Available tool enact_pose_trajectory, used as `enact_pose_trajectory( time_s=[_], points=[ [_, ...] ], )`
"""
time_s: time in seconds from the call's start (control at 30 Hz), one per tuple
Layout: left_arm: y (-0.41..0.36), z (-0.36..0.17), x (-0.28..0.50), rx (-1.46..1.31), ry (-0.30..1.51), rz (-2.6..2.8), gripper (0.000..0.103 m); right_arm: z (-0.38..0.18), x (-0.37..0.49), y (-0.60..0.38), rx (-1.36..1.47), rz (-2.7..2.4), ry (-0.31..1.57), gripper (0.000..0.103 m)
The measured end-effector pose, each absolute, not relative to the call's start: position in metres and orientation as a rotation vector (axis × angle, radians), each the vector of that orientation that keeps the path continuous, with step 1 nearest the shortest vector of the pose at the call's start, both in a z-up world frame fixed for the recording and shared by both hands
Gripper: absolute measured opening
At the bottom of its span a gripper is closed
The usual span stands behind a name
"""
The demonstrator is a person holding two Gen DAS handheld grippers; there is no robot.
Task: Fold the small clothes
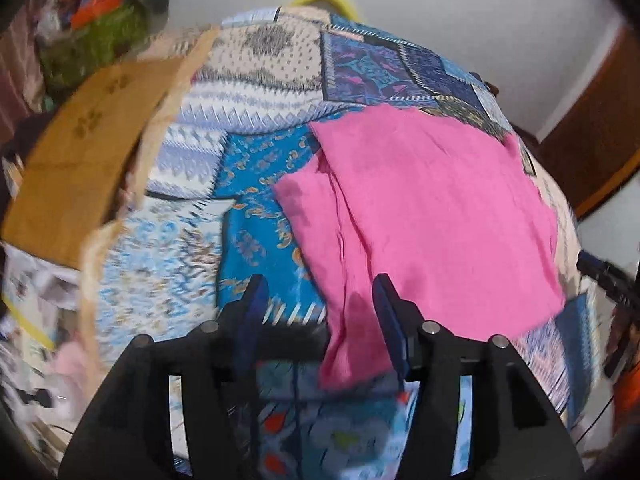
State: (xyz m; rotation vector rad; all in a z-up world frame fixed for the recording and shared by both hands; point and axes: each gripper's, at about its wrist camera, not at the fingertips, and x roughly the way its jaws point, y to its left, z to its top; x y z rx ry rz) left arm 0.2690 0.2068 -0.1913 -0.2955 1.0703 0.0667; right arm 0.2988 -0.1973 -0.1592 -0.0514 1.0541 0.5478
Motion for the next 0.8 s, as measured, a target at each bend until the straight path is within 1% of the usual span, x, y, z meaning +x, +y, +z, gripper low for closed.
enact_pose_trajectory(
  time_s=[0.03,0.07,0.2,0.43,0.47,0.5,0.53,0.57,0.6,0.63,0.7,0.8],
  points=[
    [0.211,-0.198,0.277,-0.333,1.081,0.059,0.054,-0.159,0.302,-0.196,-0.045,0.542,1.05,0.054],
    [0.213,-0.204,0.283,-0.36,1.091,0.053,0.054,-0.16,0.308,-0.194,-0.034,0.538,1.051,0.055],
    [0.217,-0.225,0.307,-0.445,1.121,0.032,0.054,-0.175,0.324,-0.185,0.0,0.536,1.082,0.055],
    [0.213,-0.232,0.341,-0.417,1.099,0.01,0.053,-0.191,0.335,-0.169,-0.003,0.568,1.08,0.055],
    [0.212,-0.233,0.345,-0.406,1.096,0.009,0.048,-0.191,0.336,-0.167,-0.013,0.576,1.07,0.054],
    [0.21,-0.234,0.348,-0.392,1.091,0.009,0.04,-0.191,0.337,-0.165,-0.023,0.58,1.064,0.052],
    [0.207,-0.233,0.351,-0.373,1.081,0.007,0.035,-0.191,0.338,-0.164,-0.033,0.581,1.059,0.047],
    [0.206,-0.232,0.353,-0.354,1.074,0.014,0.029,-0.191,0.338,-0.162,-0.045,0.581,1.055,0.044],
    [0.204,-0.23,0.354,-0.339,1.066,0.018,0.015,-0.192,0.339,-0.161,-0.05,0.582,1.053,0.036],
    [0.202,-0.228,0.355,-0.336,1.061,0.008,0.014,-0.192,0.34,-0.161,-0.05,0.586,1.052,0.029],
    [0.199,-0.222,0.356,-0.305,1.049,0.026,0.014,-0.191,0.342,-0.161,-0.045,0.595,1.059,0.024],
    [0.189,-0.205,0.356,-0.252,1.024,0.032,0.013,-0.19,0.342,-0.164,-0.041,0.596,1.055,0.024]
  ],
)
